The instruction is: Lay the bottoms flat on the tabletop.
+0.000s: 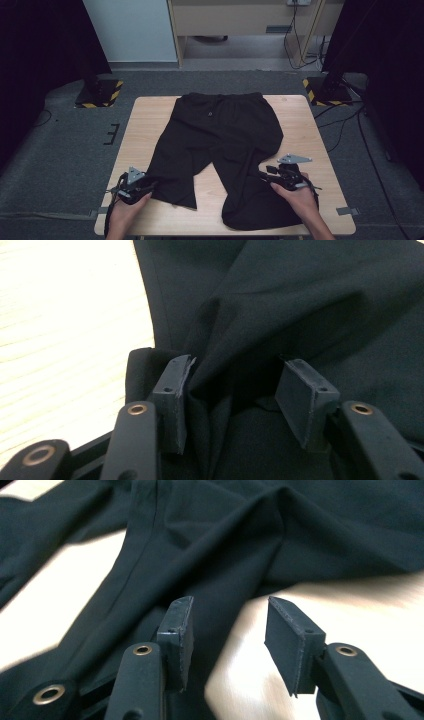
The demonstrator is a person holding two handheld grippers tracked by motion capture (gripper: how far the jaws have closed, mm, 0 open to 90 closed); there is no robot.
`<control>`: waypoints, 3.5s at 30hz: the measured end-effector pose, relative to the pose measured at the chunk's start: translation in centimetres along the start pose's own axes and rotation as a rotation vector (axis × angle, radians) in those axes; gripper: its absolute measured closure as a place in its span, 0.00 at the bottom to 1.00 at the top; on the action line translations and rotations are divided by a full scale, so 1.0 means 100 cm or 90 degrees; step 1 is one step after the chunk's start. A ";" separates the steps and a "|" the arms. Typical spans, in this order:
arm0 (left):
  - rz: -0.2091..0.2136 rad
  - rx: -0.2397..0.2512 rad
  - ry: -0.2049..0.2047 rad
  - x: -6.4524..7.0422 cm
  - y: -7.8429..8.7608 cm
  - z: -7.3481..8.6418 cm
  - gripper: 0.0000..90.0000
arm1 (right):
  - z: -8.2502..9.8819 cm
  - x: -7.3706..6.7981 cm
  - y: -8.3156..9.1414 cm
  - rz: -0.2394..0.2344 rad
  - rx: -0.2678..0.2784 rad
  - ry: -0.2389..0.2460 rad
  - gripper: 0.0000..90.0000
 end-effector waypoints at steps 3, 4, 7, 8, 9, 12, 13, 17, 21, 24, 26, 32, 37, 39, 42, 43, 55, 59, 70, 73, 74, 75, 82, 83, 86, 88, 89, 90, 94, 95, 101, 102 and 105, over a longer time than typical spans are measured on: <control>0.001 0.000 0.000 0.000 0.000 0.000 0.54 | -0.007 0.000 -0.020 0.005 -0.022 -0.016 0.60; 0.001 0.000 0.000 0.000 0.000 0.000 0.54 | -0.008 0.000 -0.023 0.008 -0.029 -0.018 0.60; 0.001 0.000 -0.001 0.000 0.000 0.000 0.54 | -0.009 0.000 -0.034 0.022 -0.049 -0.012 0.77; 0.001 0.000 -0.002 0.000 0.000 0.000 0.54 | -0.009 -0.001 -0.034 0.023 -0.053 -0.004 0.88; 0.001 0.000 -0.002 0.000 0.000 0.000 0.54 | -0.011 -0.003 -0.035 0.023 -0.044 0.004 0.96; 0.001 -0.001 -0.005 0.000 0.000 -0.001 0.54 | -0.018 -0.010 -0.031 0.027 -0.028 0.010 1.00; 0.001 -0.001 -0.005 0.000 0.000 -0.001 0.54 | -0.022 -0.016 -0.030 0.025 -0.022 0.019 1.00; 0.000 -0.002 -0.010 0.001 -0.001 -0.002 0.54 | -0.033 -0.041 -0.038 0.016 -0.012 0.057 1.00; -0.001 -0.003 -0.016 0.001 -0.001 -0.002 0.54 | -0.040 -0.060 -0.063 0.018 -0.014 0.080 0.99; 0.000 -0.002 -0.017 0.001 -0.001 -0.002 0.54 | -0.035 -0.065 -0.088 0.027 -0.039 0.078 0.87; -0.001 -0.001 -0.017 0.001 -0.001 -0.002 0.54 | -0.033 -0.066 -0.094 0.031 -0.053 0.082 0.78; 0.001 -0.002 -0.017 0.001 -0.001 -0.002 0.54 | -0.042 -0.053 -0.058 0.007 -0.012 0.054 0.60; -0.001 -0.002 -0.016 0.001 -0.001 -0.002 0.54 | -0.044 -0.025 -0.031 0.025 0.024 0.034 0.76; -0.001 -0.002 -0.016 0.001 -0.001 -0.002 0.54 | -0.039 -0.013 -0.031 0.057 0.011 0.033 0.86; -0.002 -0.001 -0.015 0.001 -0.001 -0.002 0.54 | -0.032 0.000 -0.039 0.089 -0.007 0.016 0.93; -0.002 -0.001 -0.015 0.001 -0.001 -0.002 0.54 | -0.030 0.001 -0.043 0.091 -0.009 0.007 0.93; 0.001 -0.002 -0.016 0.001 -0.001 -0.002 0.54 | -0.023 -0.011 -0.080 0.147 -0.014 0.048 0.54; 0.006 -0.002 -0.014 0.001 -0.001 -0.002 0.56 | -0.021 -0.014 -0.079 0.143 -0.015 0.065 0.75; 0.008 -0.007 -0.015 0.000 0.003 -0.001 0.75 | -0.009 0.001 -0.054 0.124 -0.032 0.044 1.00; 0.006 -0.010 -0.013 -0.001 0.002 -0.001 0.75 | -0.007 0.028 -0.034 0.139 -0.027 0.020 1.00; 0.005 -0.011 -0.014 -0.001 0.003 -0.001 0.75 | -0.007 0.038 -0.027 0.145 -0.026 0.014 1.00; 0.003 -0.012 -0.016 0.000 0.003 -0.001 0.75 | -0.007 0.046 -0.022 0.147 -0.026 0.003 1.00; 0.002 -0.009 -0.003 0.000 0.005 0.000 0.74 | -0.017 0.103 0.004 0.191 -0.021 -0.037 0.96; -0.001 -0.004 0.000 -0.001 0.007 -0.001 0.73 | -0.019 0.108 0.008 0.194 -0.020 -0.044 0.92; -0.012 0.020 0.008 -0.003 0.016 -0.005 0.70 | -0.025 0.104 0.024 0.192 0.020 -0.043 0.78; -0.023 0.039 0.009 -0.002 0.025 -0.010 0.64 | -0.025 0.090 0.037 0.173 0.042 -0.035 0.70; -0.024 0.051 0.008 0.000 0.029 -0.015 0.62 | -0.022 0.081 0.042 0.159 0.048 -0.028 0.66; -0.027 0.060 0.005 0.002 0.032 -0.021 0.61 | -0.018 0.070 0.045 0.144 0.045 -0.016 0.62; -0.020 0.093 -0.036 0.032 0.044 -0.043 0.47 | 0.009 0.026 0.041 0.101 0.041 0.015 0.48; -0.020 0.092 -0.046 0.038 0.047 -0.042 0.46 | 0.015 0.018 0.040 0.088 0.039 0.017 0.46; 0.021 0.053 -0.060 0.063 0.042 -0.017 0.46 | 0.049 -0.008 0.028 0.065 -0.011 0.054 0.36; 0.022 0.048 -0.056 0.062 0.038 -0.017 0.44 | 0.052 -0.008 0.025 0.067 -0.018 0.063 0.35; 0.032 0.024 -0.046 0.057 0.018 -0.018 0.36 | 0.055 -0.007 0.015 0.075 -0.029 0.063 0.30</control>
Point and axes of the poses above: each handheld gripper's, and its own axes: y roughly backward along the jaws, z roughly out of its underside, x roughly to its right, the point moved 6 cm from there along -y, roughly forward along the jaws, and after that the axes turned 13 degrees about -y, right-handed, at the moved point
